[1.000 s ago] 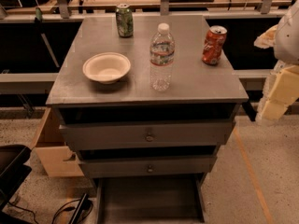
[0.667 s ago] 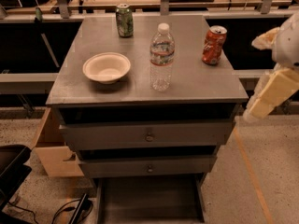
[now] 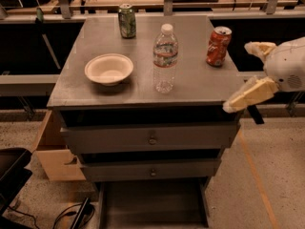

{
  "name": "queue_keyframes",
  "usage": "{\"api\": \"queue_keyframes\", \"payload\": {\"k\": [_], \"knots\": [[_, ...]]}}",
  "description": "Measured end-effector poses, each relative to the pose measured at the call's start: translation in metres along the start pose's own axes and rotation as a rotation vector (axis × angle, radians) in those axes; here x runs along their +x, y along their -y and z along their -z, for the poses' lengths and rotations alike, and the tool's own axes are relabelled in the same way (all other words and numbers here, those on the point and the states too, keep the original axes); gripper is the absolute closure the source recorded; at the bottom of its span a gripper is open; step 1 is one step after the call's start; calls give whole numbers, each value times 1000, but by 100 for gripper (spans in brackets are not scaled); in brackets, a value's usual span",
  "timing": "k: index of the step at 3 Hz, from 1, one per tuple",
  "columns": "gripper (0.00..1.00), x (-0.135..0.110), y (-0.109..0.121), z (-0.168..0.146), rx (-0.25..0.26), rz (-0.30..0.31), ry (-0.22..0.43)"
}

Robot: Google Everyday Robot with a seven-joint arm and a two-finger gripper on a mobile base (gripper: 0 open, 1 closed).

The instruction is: Move water bottle near green can

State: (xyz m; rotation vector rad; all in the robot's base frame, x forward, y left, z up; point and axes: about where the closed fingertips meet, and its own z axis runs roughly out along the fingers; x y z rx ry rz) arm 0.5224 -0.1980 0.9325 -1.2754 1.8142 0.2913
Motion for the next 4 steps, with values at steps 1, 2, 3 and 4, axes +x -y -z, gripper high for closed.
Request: {"api": "queue_keyframes", "payload": {"k": [1,2,3,4], "knots": [[0,-31,25,-19,49,-18,275],[0,-60,33,-23,62,-47,463],[0,-60,33,-23,62,-47,462],[0,-70,27,-51,3,-81,475]]}}
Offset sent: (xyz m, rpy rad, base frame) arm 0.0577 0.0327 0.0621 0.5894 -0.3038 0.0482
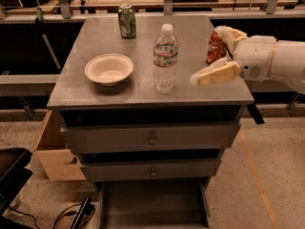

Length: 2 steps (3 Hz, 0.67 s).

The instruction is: Move water bottle near green can

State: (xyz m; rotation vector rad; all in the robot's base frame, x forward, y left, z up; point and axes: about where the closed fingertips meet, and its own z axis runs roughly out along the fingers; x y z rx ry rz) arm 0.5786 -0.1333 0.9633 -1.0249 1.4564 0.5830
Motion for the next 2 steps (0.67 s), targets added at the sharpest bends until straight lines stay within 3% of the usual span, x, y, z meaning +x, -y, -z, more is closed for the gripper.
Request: {"api": "queue_keyframes", "payload": {"k": [1,2], "knots": [[0,7,-14,-32,-40,-78,41],[0,8,-31,-67,-89,-137,123]]}}
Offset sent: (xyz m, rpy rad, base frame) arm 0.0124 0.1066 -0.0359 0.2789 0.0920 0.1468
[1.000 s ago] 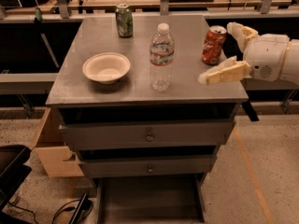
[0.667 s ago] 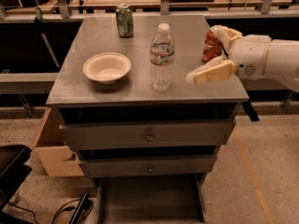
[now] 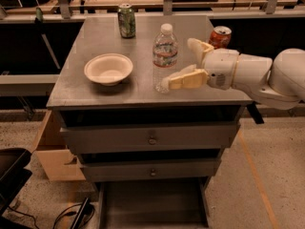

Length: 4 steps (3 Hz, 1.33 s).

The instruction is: Move water bottle near green can

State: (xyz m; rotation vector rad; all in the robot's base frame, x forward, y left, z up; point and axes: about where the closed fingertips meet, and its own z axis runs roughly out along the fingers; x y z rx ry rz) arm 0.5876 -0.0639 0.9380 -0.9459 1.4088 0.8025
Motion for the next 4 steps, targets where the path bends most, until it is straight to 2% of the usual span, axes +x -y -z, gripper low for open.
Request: {"api": "queue_keyframes", "payload": {"k": [1,2,3,4], "knots": [[18,-1,-7,-28,-48,-5,74],[43,-3,-11,-49,-82,10,116],[65,-4,-12,-50,-85,10,115],[96,-5,-15,-53,-91,12,116]]}}
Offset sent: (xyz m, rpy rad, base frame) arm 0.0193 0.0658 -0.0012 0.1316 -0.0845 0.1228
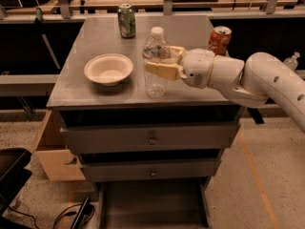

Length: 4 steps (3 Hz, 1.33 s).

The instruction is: Move water bottle near green can

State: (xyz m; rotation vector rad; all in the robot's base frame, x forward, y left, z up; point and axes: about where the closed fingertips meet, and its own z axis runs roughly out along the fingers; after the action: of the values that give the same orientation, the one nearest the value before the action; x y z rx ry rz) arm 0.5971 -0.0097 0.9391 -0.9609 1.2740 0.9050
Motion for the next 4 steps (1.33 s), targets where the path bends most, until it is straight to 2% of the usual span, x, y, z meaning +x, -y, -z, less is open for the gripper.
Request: {"api": "queue_keyframes", "payload": {"k": [1,2,3,4], "knots": [[100,0,-1,-1,-2,0,0],[100,-14,11,-7,-28,14,-6],[100,-42,32,-19,-65,36,-53],[100,-55,62,-39,-98,0,-134]]}}
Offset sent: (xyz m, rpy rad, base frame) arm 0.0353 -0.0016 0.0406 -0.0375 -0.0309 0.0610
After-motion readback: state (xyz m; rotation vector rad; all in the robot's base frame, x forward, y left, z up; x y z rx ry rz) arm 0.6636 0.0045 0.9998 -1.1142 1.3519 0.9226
